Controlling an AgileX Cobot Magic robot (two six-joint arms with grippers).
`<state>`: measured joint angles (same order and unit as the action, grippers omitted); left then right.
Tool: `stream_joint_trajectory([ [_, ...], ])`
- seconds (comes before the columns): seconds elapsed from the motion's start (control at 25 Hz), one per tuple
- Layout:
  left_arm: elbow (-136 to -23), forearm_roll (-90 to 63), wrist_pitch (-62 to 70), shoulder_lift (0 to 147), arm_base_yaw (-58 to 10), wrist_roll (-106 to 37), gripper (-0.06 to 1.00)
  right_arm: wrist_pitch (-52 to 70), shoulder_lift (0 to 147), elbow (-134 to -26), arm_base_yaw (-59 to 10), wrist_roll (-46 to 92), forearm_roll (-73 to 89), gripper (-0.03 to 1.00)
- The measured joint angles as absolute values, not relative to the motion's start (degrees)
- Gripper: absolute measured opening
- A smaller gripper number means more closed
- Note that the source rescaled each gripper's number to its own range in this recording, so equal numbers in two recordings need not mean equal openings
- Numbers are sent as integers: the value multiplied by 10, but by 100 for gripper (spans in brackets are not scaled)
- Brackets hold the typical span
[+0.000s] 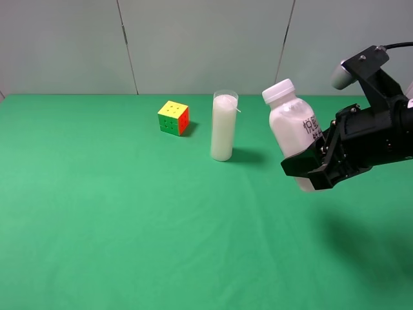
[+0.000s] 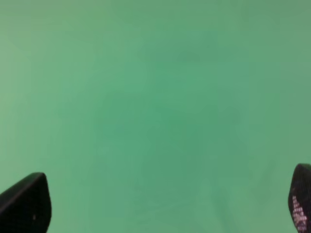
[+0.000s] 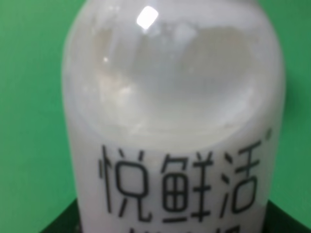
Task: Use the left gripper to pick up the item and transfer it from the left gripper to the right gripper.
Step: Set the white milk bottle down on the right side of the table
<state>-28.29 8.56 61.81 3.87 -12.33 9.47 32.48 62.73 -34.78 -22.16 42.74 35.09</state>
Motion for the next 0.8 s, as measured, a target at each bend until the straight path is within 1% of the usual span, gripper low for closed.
stream_joint_trajectory([
  [0.2,-283,87,618,39,-29,94,94,319,627,-348,-222,427,351,1],
  [0.32,-283,88,618,33,8,94,94,310,627,-348,-222,427,351,1],
  [0.52,-283,90,618,-2,30,94,94,308,627,-348,-222,402,349,1],
  [0.64,-283,94,618,-2,33,94,94,305,628,-348,-222,353,331,1],
  [0.8,-283,94,618,-2,33,94,94,300,653,-348,-221,255,261,1],
])
